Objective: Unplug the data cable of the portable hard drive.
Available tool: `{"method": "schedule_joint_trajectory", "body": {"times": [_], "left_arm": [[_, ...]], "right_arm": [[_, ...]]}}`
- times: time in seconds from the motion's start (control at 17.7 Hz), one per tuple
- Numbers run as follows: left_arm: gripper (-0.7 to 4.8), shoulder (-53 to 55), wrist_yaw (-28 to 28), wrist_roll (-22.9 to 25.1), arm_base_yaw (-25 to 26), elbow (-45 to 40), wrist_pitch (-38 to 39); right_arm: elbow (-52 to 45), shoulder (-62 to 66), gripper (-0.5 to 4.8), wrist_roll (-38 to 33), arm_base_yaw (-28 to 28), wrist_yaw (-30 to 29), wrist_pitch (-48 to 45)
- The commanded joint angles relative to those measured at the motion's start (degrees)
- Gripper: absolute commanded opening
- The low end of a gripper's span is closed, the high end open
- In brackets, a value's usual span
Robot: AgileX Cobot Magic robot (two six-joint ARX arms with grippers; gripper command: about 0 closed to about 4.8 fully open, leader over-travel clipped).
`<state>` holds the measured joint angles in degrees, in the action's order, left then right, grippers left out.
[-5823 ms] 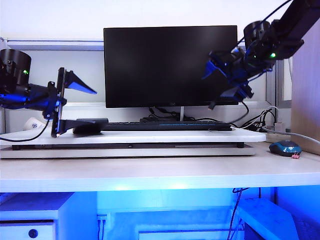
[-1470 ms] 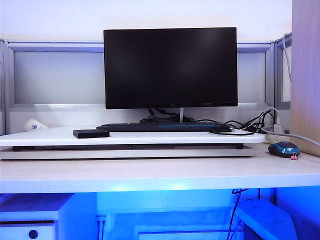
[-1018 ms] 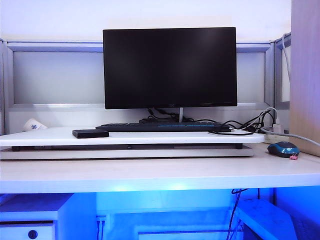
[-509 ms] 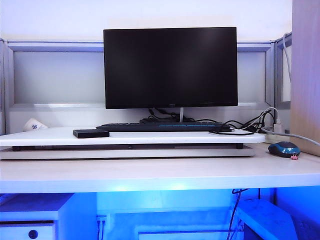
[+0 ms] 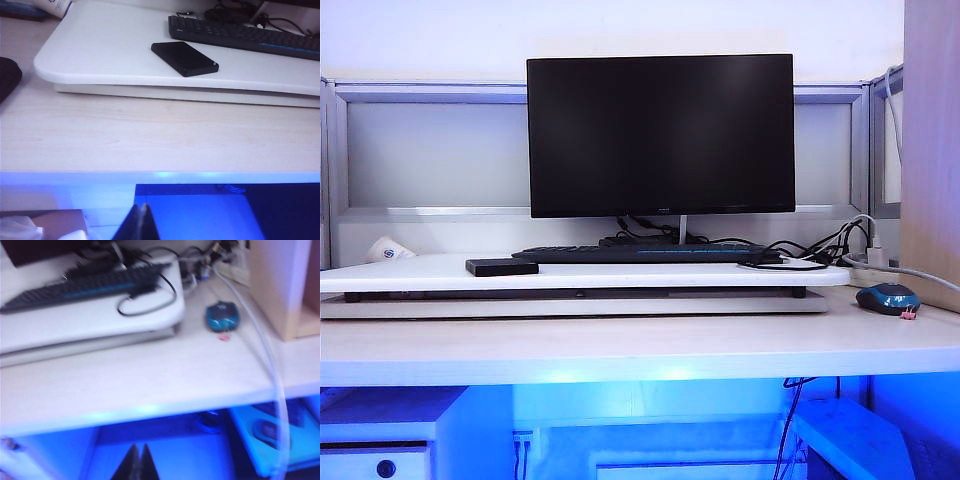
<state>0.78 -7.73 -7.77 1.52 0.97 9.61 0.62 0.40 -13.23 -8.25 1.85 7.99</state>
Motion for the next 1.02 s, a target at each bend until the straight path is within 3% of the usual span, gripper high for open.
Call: {"method": "schedule_joint_trajectory", "body": {"times": [0.06, 0.28, 0.4, 0.45, 0.57, 0.79, 0.85, 1.02], "left_arm": [[-0.05, 0.09, 0.11, 5.64, 0.02, -0.52, 0.5], [-0.06, 0.11, 0.0, 7.58, -0.04, -0.52, 0.5], [-0.06, 0.11, 0.0, 9.75, -0.04, -0.52, 0.5], [-0.06, 0.11, -0.46, 9.73, -0.04, -0.52, 0.44], [-0.06, 0.09, -0.48, 9.68, -0.04, -0.52, 0.39], [-0.06, 0.07, -0.46, 9.64, -0.04, -0.5, 0.31], [-0.05, 0.07, -0.44, 6.82, -0.04, -0.5, 0.24], [-0.05, 0.07, -0.42, 6.69, -0.04, -0.48, 0.22]], "right_arm": [[-0.15, 0.17, -0.05, 4.35, 0.17, 6.64, 2.16], [-0.15, 0.35, -0.05, 8.07, 0.5, 9.57, 2.14], [-0.15, 0.35, -0.05, 8.72, 5.22, 9.68, 2.14], [-0.17, 0.35, -0.05, 7.23, 11.54, 3.39, 2.49], [-0.17, 0.35, -0.05, 6.49, 13.97, -0.13, 2.51], [-0.17, 0.33, -0.05, 6.12, 13.57, -0.81, 2.51], [-0.17, 0.33, -0.05, 5.95, 13.59, -3.69, 2.54], [-0.15, 0.31, -0.04, 5.92, 13.59, -3.28, 2.47]]}}
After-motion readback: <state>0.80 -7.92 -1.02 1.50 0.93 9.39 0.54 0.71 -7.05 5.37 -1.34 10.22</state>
